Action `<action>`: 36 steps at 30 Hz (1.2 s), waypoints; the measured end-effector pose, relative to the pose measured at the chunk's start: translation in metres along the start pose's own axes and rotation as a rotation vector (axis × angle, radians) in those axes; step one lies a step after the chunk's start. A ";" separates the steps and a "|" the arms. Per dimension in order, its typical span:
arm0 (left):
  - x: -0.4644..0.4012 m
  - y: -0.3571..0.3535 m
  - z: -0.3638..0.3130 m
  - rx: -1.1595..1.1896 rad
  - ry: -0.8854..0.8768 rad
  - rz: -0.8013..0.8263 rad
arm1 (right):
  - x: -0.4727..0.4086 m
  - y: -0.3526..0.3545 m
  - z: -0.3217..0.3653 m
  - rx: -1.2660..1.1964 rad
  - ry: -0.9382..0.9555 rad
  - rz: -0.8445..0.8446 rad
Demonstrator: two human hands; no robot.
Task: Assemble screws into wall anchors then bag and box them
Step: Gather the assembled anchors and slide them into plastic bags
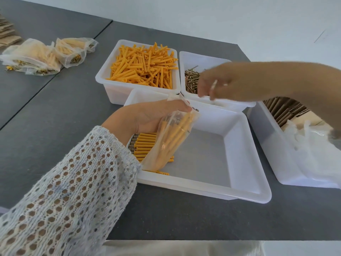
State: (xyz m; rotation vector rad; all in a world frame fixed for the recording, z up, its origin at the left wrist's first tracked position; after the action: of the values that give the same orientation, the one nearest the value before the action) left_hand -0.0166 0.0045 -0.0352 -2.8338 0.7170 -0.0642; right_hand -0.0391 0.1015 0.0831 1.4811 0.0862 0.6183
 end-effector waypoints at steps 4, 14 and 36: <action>0.000 0.002 0.003 0.024 0.030 -0.022 | 0.051 -0.078 0.001 0.152 -0.018 0.399; 0.003 0.009 0.001 -0.005 0.027 -0.159 | 0.082 -0.170 -0.034 0.092 -0.095 0.479; -0.015 -0.027 -0.022 0.353 -0.135 -0.012 | 0.034 -0.033 -0.027 -0.412 0.300 -0.337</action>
State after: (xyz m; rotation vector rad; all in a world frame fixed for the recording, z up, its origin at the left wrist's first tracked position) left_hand -0.0192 0.0303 -0.0077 -2.4788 0.5933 -0.0011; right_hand -0.0107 0.1421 0.0595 0.9406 0.4084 0.5391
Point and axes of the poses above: each hand's wrist, its own x-axis away from the middle knuckle, its own y-axis out of the back of the hand, z = x × y, the point moved 8 cm from there along -x, towards the middle knuckle, and after that the axes turned 12 degrees about -y, right-handed, at the moved point
